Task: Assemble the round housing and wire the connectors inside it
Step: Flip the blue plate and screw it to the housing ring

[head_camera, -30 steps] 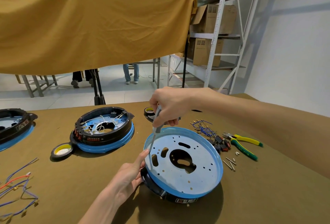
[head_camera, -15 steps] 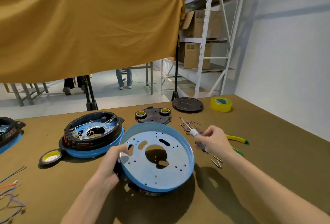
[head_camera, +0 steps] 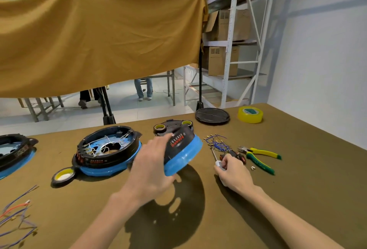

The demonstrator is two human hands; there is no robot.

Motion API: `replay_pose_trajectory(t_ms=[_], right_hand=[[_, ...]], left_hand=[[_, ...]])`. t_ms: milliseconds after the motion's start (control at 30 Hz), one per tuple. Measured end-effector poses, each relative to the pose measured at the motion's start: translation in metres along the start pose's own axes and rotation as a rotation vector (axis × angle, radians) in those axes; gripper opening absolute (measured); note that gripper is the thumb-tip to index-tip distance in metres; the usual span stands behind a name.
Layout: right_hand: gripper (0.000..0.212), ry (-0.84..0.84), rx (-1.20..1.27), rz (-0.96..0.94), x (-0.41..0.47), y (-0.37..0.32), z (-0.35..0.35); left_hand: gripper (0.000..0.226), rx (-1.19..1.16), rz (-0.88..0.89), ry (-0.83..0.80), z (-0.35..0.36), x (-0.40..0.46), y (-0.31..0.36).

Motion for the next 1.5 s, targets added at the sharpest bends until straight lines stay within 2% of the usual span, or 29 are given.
replay_pose_trajectory(t_ms=[67,200,300,367,467,533,600,667,733,833,933,1200,1300,1400,1500], right_hand=[[0.017,0.053,0.044,-0.005,-0.001,-0.002,-0.009],[0.011,0.174,0.36,-0.084,-0.016,-0.02,-0.034],[0.019,-0.011,0.45,-0.087,-0.028,-0.037,-0.018],[0.041,-0.158,0.448,-0.07,-0.037,-0.042,0.001],[0.062,-0.216,0.442,-0.053,-0.042,-0.043,0.015],[0.052,-0.225,0.438,-0.055,-0.038,-0.046,0.018],[0.032,-0.245,0.408,-0.056,-0.031,-0.051,0.02],[0.024,-0.277,0.368,-0.037,-0.024,-0.052,0.022],[0.024,-0.313,0.326,-0.037,-0.019,-0.055,0.024],[0.041,-0.334,0.306,-0.043,-0.016,-0.061,0.026],[0.038,-0.314,0.284,-0.05,-0.013,-0.062,0.025],[0.029,-0.401,0.17,-0.109,-0.007,-0.068,0.026],[0.036,-0.397,0.181,-0.092,-0.005,-0.066,0.027],[0.048,-0.365,0.194,-0.087,0.0,-0.07,0.023],[0.031,-0.379,0.156,-0.116,0.003,-0.076,0.026]], left_hand=[[0.096,0.062,0.093,-0.082,0.026,-0.011,0.015],[0.099,0.211,0.274,-0.209,0.074,-0.041,0.031],[0.104,0.335,0.327,-0.235,0.094,-0.054,0.035],[0.101,0.333,0.303,-0.23,0.096,-0.057,0.035],[0.075,0.183,0.215,-0.241,0.091,-0.061,0.028],[0.059,0.132,0.139,-0.214,0.08,-0.061,0.015],[0.051,0.127,0.081,-0.214,0.071,-0.06,0.001],[0.044,0.107,0.06,-0.228,0.068,-0.061,-0.008],[0.037,0.094,0.058,-0.245,0.069,-0.061,-0.009],[0.028,0.099,0.073,-0.275,0.074,-0.061,-0.004],[0.022,0.122,0.089,-0.277,0.074,-0.06,-0.001],[0.022,0.081,0.106,-0.304,0.076,-0.063,-0.002],[0.031,0.048,0.091,-0.3,0.075,-0.066,-0.004],[0.038,-0.112,0.008,-0.229,0.065,-0.065,-0.016],[0.019,-0.226,-0.206,0.118,0.033,-0.063,-0.057]])
Point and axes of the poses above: each hand's wrist, its own x-axis towards the middle knuckle, its own z-axis out of the palm, y = z × x, the point moved 10 cm from there along x, towards the middle knuckle, and after that the axes turned 5 degrees about -x, right-handed, at the moved point
